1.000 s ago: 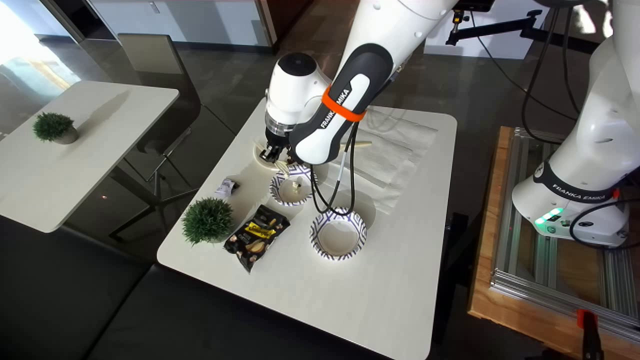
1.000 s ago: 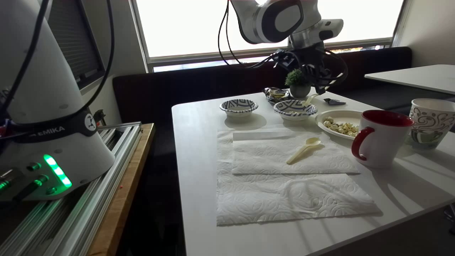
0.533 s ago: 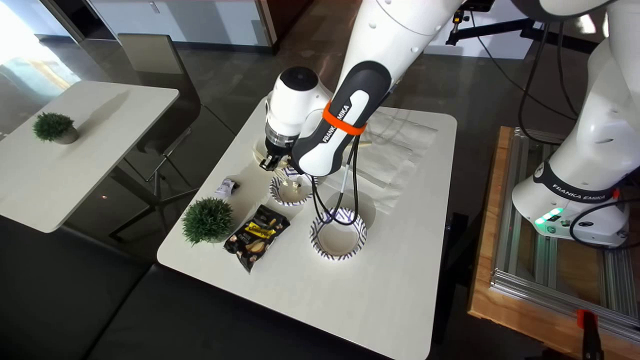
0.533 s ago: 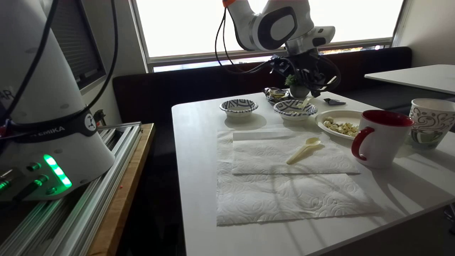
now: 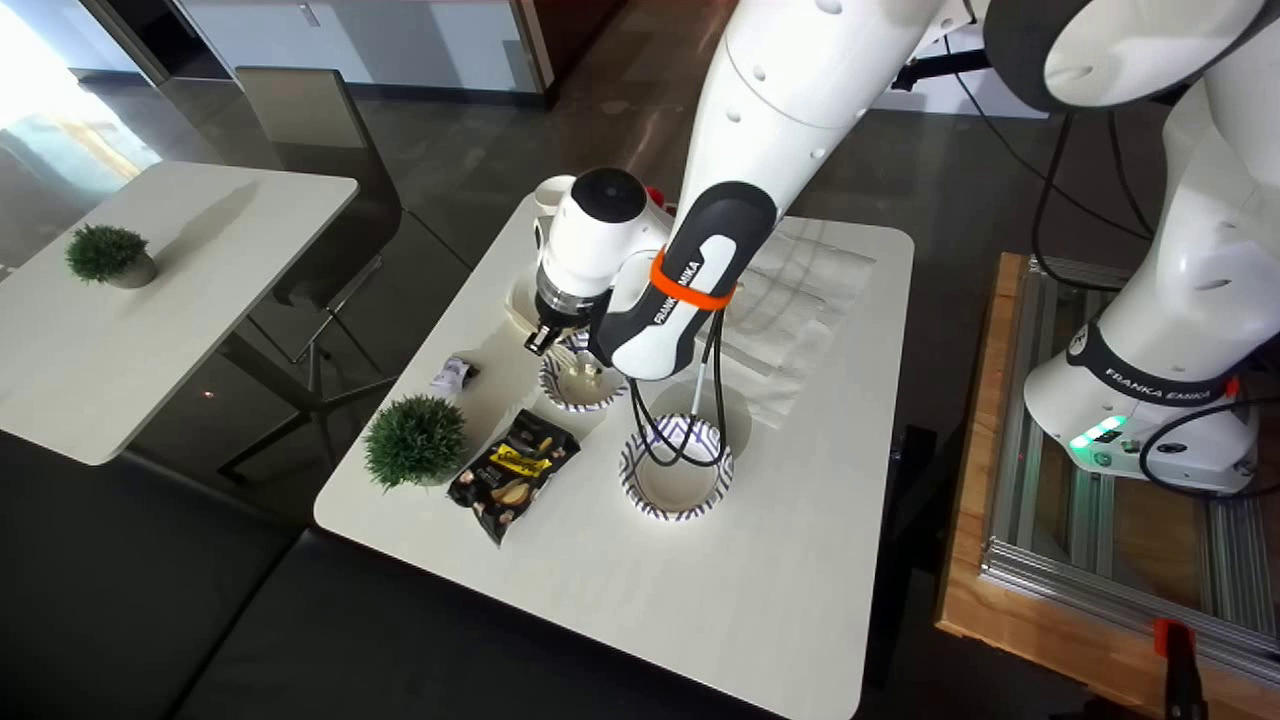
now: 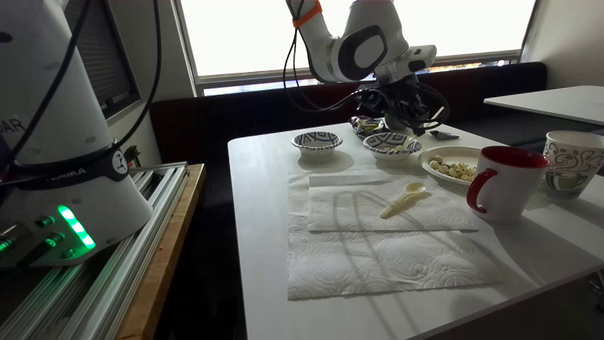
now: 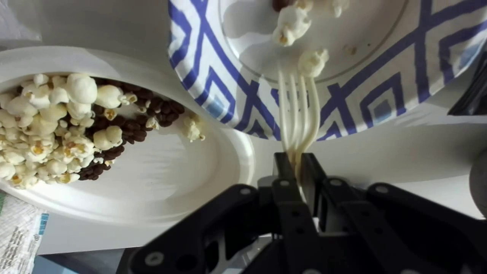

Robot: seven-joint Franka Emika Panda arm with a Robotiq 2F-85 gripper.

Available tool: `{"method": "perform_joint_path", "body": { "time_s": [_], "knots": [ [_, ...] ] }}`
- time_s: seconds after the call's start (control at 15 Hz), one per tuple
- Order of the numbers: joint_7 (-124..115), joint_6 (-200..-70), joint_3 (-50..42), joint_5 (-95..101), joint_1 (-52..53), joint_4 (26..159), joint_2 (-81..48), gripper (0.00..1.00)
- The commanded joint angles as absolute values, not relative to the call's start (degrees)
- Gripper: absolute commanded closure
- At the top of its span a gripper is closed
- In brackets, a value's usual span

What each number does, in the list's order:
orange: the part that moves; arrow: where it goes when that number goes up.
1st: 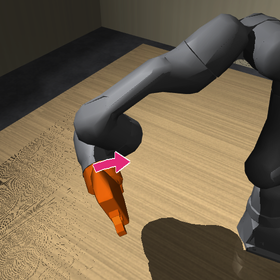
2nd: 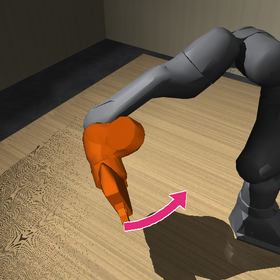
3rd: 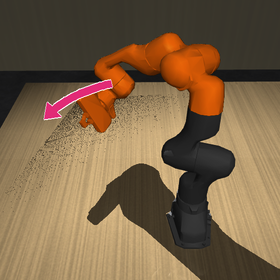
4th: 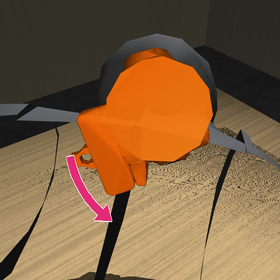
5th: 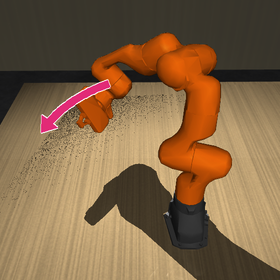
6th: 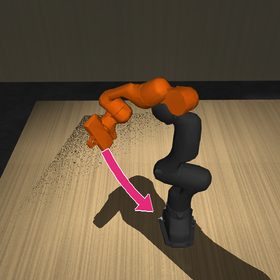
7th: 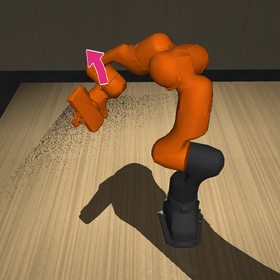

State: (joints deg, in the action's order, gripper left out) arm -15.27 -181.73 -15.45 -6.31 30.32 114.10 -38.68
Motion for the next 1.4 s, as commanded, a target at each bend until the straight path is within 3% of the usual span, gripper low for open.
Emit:
{"method": "perform_joint_path", "body": {
  "time_s": [0.0,1.33],
  "knots": [
    [-16.4,-183.0,-18.8,-6.0,34.3,114.1,-40.4,0.97],
    [-11.3,-189.5,-31.1,-8.5,48.2,119.1,-41.4,0.97]
  ]
}}
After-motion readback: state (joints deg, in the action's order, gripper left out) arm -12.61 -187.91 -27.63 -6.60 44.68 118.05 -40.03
